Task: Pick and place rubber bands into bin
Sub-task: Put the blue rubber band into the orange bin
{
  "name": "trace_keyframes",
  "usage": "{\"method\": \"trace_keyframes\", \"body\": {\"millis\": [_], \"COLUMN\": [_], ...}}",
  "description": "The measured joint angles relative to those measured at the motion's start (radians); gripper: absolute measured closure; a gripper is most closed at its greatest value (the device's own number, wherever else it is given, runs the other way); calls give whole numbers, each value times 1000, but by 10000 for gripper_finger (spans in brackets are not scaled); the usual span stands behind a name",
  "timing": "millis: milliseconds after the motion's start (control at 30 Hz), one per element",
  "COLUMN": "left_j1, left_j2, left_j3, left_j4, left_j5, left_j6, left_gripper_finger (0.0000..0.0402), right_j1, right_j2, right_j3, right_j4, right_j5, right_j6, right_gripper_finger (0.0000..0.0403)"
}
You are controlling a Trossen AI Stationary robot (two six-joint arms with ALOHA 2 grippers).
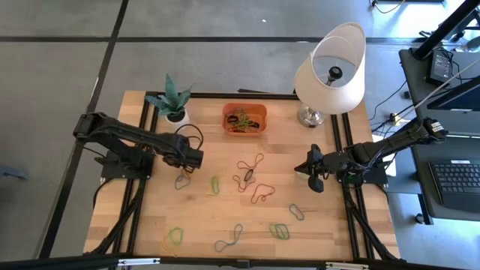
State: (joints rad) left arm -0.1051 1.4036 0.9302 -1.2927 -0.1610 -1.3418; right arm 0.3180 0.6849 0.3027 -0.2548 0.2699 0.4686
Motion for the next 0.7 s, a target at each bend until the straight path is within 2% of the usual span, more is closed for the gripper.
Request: {"method": "trace_keyframes", "body": {"millis": [100, 333, 700], "left_j1": [0, 26, 126], "left_j2": [0, 0, 0], "left_j3": [-6, -3, -3], "left_j4": [56, 226, 398], "left_j5": [-22, -164, -161], "left_j6": [3, 68, 135], "left_gripper_finger": [400, 400, 398], "right_j1": [0, 0, 0], "right_j2": [0, 0, 0], "right_j3": [0, 0, 0], "right_j4": [1, 2, 3], "right_j5": [0, 0, 0], "right_j6": [9, 20, 24], "right_gripper_finger": [396, 396, 396]}}
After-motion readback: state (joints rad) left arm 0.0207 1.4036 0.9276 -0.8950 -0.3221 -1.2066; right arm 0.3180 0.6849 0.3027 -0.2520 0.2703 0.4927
